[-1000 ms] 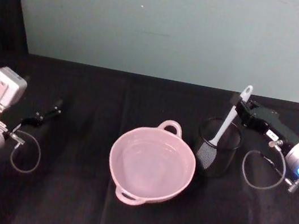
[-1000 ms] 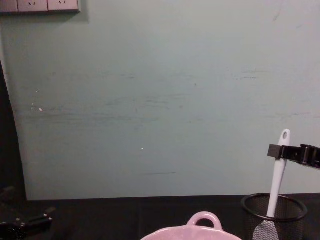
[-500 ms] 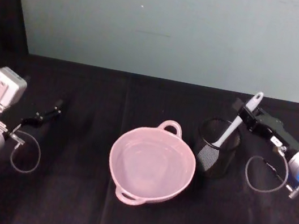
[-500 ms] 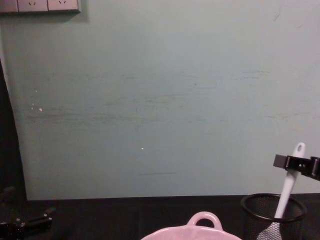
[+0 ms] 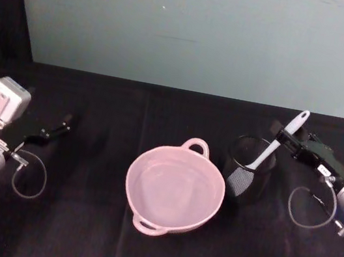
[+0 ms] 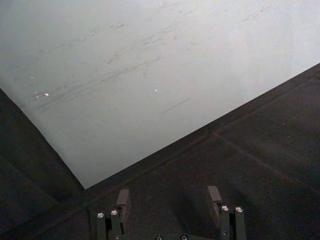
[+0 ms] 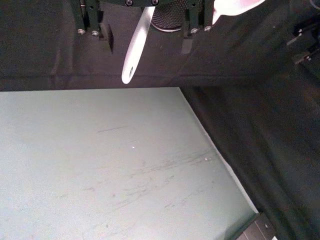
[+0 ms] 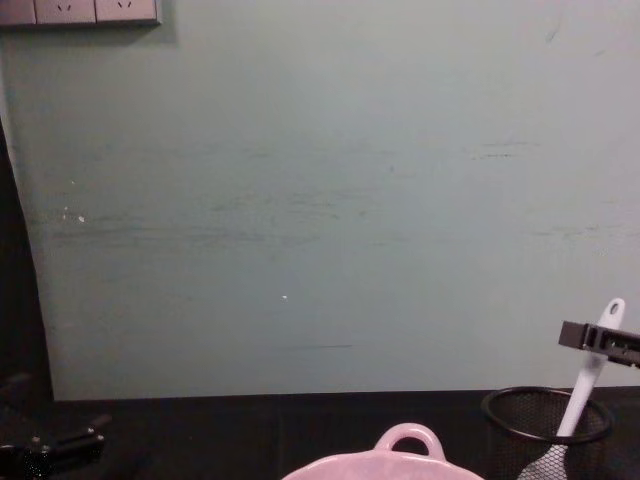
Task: Use the one hand to pick up the spoon and stir the clear water in the bowl.
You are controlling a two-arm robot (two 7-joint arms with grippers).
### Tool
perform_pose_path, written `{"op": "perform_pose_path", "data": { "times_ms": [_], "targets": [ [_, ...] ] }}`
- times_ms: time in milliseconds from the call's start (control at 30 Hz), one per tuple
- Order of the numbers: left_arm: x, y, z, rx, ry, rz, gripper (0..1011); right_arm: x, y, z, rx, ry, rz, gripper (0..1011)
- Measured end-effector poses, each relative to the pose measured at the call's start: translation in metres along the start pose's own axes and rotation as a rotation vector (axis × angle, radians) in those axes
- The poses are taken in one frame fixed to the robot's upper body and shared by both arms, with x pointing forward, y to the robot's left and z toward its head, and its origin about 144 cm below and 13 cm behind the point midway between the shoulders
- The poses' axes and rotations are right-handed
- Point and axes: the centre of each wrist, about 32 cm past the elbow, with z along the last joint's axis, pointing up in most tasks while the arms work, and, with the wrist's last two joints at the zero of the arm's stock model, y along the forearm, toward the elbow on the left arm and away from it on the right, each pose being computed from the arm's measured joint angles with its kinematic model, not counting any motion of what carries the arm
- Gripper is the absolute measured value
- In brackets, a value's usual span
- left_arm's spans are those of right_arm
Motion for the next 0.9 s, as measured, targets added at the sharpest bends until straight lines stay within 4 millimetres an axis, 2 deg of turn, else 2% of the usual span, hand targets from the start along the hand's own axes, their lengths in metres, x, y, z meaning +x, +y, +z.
{"op": "perform_pose_path", "data": {
  "times_ms": [233, 567, 733, 900],
  "targets": [
    [0.0, 0.0, 0.0, 0.0, 0.0, 0.0, 1005, -0.013, -0.02, 0.01, 0.01, -0.077, -0.041, 1002],
    [0.0, 0.0, 0.0, 0.0, 0.0, 0.0, 1005, -0.034, -0.055, 0.02, -0.03, -0.249, -0.151, 1002],
    [0.0, 0.0, 0.0, 0.0, 0.0, 0.0, 1005, -0.039, -0.056, 0.017, -0.082, -0.396, -0.258, 1002],
    [0.0, 0.0, 0.0, 0.0, 0.0, 0.0, 1005, -0.031, -0.039, 0.005, -0.096, -0.504, -0.324, 1002]
  ]
}}
